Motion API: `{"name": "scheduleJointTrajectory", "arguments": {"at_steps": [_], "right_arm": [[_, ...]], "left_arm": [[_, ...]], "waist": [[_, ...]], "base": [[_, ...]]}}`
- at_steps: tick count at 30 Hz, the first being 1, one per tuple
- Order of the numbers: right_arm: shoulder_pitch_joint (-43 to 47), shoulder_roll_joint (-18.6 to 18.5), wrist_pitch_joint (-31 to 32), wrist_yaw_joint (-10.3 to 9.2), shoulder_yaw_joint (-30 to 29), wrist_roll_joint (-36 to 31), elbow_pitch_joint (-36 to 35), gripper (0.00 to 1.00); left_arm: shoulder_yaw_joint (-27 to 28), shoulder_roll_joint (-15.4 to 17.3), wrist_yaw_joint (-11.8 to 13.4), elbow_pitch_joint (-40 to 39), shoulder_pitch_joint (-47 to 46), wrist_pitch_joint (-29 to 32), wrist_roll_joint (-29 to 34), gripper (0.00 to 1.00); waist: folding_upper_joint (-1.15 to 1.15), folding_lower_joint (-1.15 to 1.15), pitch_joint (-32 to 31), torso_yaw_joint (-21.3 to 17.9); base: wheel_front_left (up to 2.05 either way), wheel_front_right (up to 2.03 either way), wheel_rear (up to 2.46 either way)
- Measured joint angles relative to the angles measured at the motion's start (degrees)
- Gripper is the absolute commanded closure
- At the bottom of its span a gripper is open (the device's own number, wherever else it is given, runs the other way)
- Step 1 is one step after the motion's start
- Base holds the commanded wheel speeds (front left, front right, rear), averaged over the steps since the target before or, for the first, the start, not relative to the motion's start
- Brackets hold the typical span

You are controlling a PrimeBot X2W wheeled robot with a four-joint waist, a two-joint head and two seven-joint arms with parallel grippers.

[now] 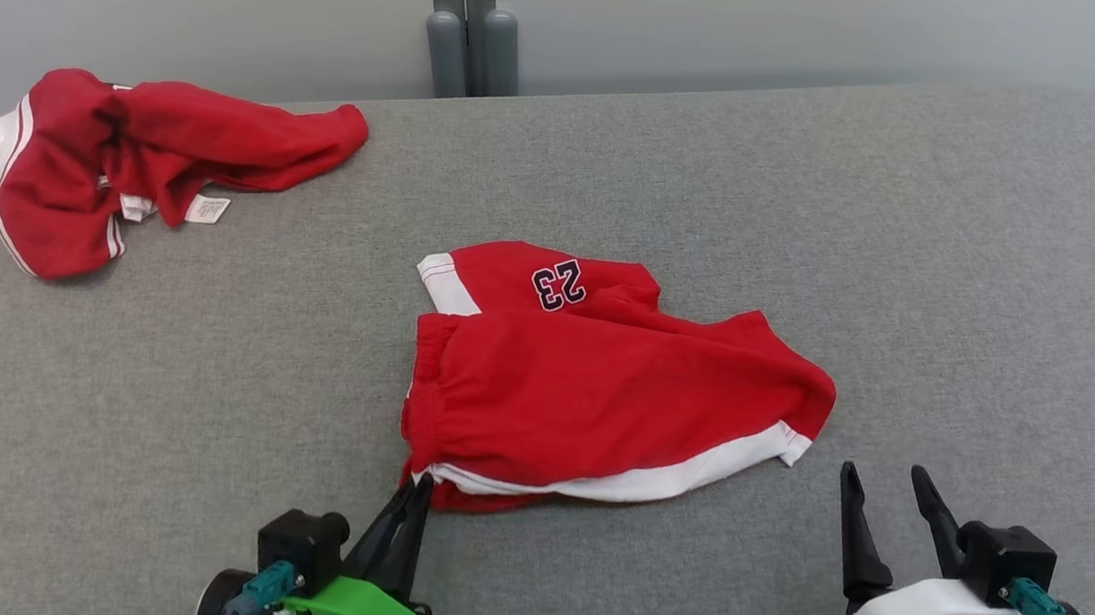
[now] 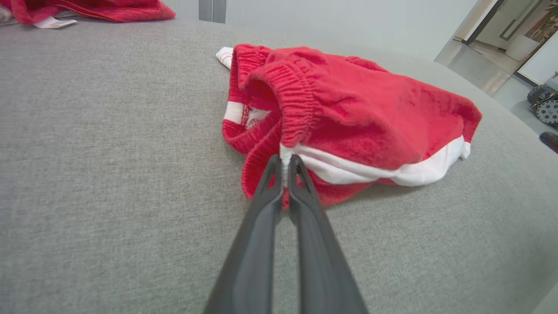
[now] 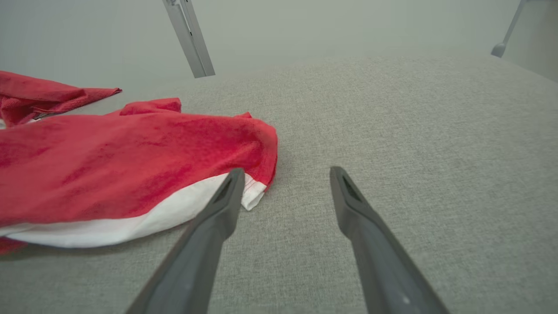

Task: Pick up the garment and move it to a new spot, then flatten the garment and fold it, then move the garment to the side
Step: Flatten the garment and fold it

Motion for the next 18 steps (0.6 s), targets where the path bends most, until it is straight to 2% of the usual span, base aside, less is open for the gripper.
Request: {"name": "scheduleJointTrajectory", "arguments": {"at_steps": [9, 18], "right_arm": [[-2.6, 0.01, 0.0, 0.0, 1.15, 1.41, 7.33, 0.0], [-6.37, 0.07, 0.0, 0.0, 2.44, 1.01, 12.95, 0.0]], "left_arm": [[2.15, 1.46, 1.37, -5.34, 0.41, -0.68, -0.03, 1.0], [1.55, 1.89, 1.64, -6.39, 1.56, -0.41, -0.09, 1.0]], "waist": [[0.0, 0.0, -0.03, 2.0], [0.0, 0.0, -0.01, 4.49]], "base": [[0.0, 0.0, 0.0], [0.0, 0.0, 0.0]]}}
